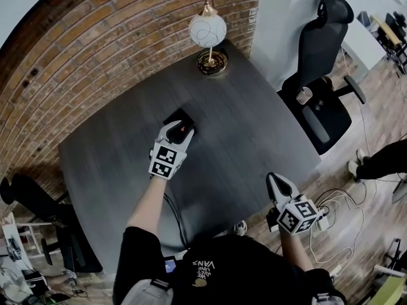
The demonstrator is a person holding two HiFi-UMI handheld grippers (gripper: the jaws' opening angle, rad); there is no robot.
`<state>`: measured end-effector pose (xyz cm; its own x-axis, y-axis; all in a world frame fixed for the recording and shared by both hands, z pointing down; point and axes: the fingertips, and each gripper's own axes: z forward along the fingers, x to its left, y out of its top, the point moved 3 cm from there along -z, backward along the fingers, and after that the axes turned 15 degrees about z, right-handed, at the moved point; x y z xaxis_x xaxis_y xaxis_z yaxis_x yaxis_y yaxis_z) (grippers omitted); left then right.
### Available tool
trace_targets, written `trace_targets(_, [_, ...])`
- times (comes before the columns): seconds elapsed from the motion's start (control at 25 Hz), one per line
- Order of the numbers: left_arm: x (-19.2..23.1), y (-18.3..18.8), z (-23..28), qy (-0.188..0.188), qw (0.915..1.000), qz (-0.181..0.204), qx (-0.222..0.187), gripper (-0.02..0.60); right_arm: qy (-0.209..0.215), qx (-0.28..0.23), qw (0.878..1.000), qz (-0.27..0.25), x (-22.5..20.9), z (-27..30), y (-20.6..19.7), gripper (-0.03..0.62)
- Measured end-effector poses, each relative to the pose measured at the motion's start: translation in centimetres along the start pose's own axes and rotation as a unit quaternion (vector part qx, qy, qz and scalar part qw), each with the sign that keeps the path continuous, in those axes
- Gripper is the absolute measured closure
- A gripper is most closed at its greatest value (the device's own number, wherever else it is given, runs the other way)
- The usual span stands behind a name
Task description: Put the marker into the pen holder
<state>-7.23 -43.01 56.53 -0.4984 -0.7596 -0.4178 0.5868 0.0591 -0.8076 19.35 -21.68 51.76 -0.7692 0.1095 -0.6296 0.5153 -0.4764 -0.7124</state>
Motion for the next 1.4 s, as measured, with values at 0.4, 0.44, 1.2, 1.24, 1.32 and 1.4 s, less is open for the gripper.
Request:
trace_targets(0.4, [0.4,1.3,-2.4,0.032,0.9992,-0.004,-0.024,0.411,0.02,-0.003,1.0,-0.003,0.5,-0.3,0.5,0.594])
trace_targets(0.44, [0.4,1.7,-2.8,0.037,0.9989,-0.002,-0.028,0.411,0.024,-0.004,1.0,-0.004,0.6,-0.3,0.5,0.594])
trace_targets(1.2, [-2.8,6.4,-15.4,0.155,0.9855,-0.05,-0.046,0.413,0.131,0.02,0.99,-0.039,4.4,-1.4,0.5,0.592])
trace_targets(1.24, [-3.2,6.6,-16.2,0.163,0.9842,-0.052,-0.045,0.413,0.139,0.018,0.989,-0.041,4.8,-1.5,0.6,0.592])
trace_targets(1.32, [-4.1,6.8,-17.8,0.173,0.9823,-0.055,-0.045,0.413,0.153,0.017,0.987,-0.046,5.5,-1.8,0.6,0.592])
trace_targets(1.4, [-5.1,7.0,-19.2,0.18,0.9801,-0.066,-0.05,0.413,0.163,0.018,0.985,-0.054,6.0,-2.1,0.4,0.592])
